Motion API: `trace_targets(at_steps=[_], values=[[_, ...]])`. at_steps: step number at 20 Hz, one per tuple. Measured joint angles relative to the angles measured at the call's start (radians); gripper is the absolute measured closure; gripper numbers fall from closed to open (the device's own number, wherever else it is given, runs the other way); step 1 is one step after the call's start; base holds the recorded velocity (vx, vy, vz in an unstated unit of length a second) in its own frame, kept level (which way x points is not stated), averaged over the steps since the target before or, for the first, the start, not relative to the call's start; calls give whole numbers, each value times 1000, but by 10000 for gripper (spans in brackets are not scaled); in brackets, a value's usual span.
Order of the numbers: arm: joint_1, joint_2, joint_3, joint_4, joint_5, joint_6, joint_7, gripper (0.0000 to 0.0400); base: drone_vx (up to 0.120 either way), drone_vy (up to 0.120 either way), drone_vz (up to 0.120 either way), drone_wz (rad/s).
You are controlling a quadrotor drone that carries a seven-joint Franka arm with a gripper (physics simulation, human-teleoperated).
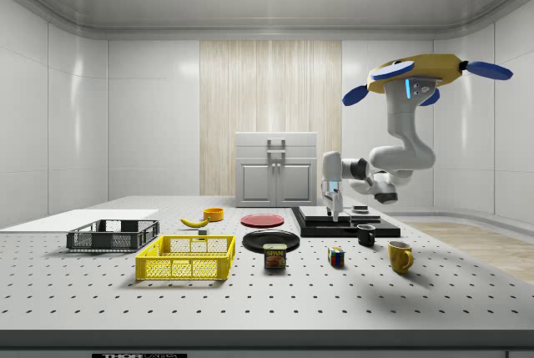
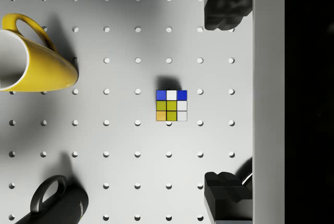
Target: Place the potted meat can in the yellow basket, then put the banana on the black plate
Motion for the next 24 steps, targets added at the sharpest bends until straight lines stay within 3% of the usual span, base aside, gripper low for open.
trace_targets(at_steps=[5, 12, 24], values=[[-10, -25, 9, 2, 13, 22, 9, 0, 120, 8, 0, 0], [-21, -59, 19, 4, 31, 53, 20, 0, 120, 0, -109, 0], [-38, -113, 34, 8, 58, 103, 35, 0, 120, 20, 0, 0]])
